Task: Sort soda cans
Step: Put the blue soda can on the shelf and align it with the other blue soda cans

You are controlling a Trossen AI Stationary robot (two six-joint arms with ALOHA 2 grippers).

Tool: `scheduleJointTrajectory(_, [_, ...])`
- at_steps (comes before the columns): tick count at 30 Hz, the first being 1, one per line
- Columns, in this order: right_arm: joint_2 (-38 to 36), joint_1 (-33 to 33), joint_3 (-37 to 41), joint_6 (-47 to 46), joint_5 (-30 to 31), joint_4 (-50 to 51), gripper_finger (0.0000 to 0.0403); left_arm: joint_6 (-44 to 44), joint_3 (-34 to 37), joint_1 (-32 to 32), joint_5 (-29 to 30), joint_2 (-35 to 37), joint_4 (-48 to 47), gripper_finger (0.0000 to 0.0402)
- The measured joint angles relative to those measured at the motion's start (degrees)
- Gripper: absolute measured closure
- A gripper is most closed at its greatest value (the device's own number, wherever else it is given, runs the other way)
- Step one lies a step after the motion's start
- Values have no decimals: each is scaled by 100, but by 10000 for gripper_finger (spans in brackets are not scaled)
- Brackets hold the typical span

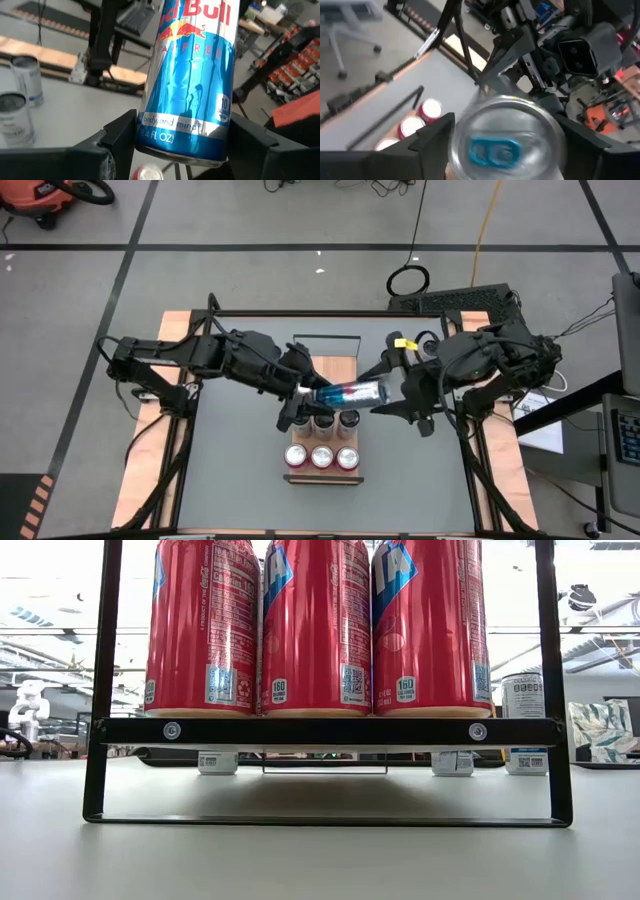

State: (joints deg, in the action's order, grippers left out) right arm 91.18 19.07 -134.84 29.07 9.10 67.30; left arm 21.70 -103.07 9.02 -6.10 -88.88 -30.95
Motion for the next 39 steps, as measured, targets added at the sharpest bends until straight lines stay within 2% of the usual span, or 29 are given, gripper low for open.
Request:
scheduleJointTrajectory(5, [0, 0, -1, -880, 2, -306, 104, -197, 0, -4, 133, 0, 218, 163])
scheduleJointTrajectory(10, [-25, -2, -1, -2120, 15, -841, 99, -586, 0, 15, 384, 0, 430, 163])
scheduleJointTrajectory(17, [-70, -4, 1, -3426, 328, -1697, 99, -1598, 0, 211, 1063, 0, 1329, 163])
scheduleJointTrajectory(25, [-170, -37, 1, -3439, 780, -2842, 98, -2527, 0, 343, 2078, 0, 2465, 163])
scheduleJointTrajectory(29, [-179, -189, 1, -3402, 813, -3246, 98, -2619, 0, 361, 2622, 0, 2960, 163])
scheduleJointTrajectory(36, [-132, -572, 10, -3432, 735, -4004, 98, -3415, -4, 502, 3732, 2, 3396, 163])
scheduleJointTrajectory(39, [-124, -689, 10, -3403, 716, -4151, 98, -3565, -7, 533, 4029, 3, 3366, 163])
